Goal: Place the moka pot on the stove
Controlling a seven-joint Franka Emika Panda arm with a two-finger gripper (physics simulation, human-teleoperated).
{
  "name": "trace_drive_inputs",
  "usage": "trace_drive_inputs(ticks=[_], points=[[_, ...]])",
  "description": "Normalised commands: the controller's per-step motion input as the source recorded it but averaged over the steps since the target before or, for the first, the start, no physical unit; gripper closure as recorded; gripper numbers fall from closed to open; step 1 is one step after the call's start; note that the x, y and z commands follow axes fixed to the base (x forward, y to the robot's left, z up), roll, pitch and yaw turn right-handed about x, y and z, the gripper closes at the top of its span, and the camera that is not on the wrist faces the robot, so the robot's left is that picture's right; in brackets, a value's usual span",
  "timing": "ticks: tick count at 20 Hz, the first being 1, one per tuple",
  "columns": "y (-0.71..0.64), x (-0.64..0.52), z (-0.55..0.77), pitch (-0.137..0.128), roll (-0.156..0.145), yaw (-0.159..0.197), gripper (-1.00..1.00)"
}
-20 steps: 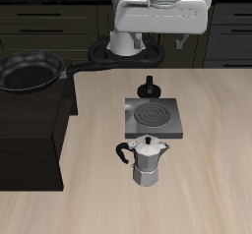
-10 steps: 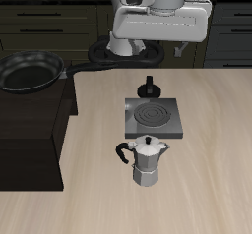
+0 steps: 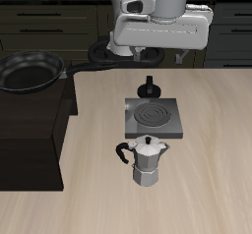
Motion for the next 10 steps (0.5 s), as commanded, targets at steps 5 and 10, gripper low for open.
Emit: trace_drive_inputs(ticks=[5,10], points=[[0.06,-0.01,-0.24,0.002,0.013,0.003,-1.00],[-0.03,0.01,-0.19,-0.010,0.006,-0.012,-1.00]])
